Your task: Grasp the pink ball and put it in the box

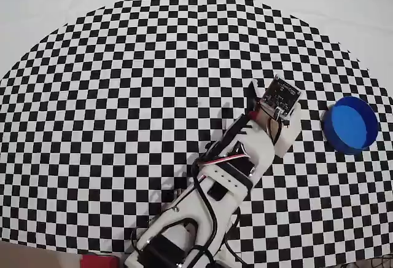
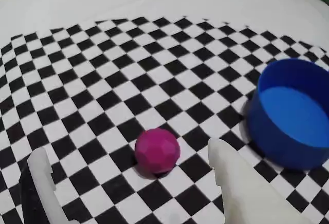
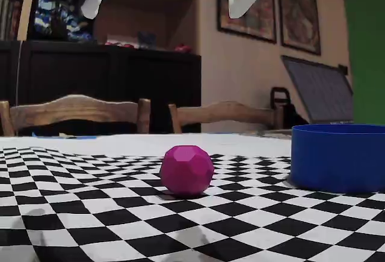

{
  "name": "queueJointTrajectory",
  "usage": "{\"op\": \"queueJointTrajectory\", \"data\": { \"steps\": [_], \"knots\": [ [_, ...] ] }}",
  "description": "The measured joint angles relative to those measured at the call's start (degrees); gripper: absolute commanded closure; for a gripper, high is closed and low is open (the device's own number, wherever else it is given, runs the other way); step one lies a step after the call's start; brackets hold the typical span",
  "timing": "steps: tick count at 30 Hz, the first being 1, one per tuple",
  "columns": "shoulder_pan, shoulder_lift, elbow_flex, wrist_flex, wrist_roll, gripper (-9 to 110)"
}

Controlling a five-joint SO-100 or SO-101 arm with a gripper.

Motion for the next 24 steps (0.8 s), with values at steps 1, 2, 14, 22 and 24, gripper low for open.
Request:
{"op": "queueJointTrajectory", "data": {
  "steps": [1,2,14,22,24],
  "knots": [
    [0.00,-0.70,-0.35,0.00,0.00,64],
    [0.00,-1.49,-0.79,0.00,0.00,64],
    [0.00,-9.05,-3.96,0.00,0.00,64],
    [0.00,-13.36,-6.24,0.00,0.00,64],
    [0.00,-14.15,-6.24,0.00,0.00,64]
  ]
}}
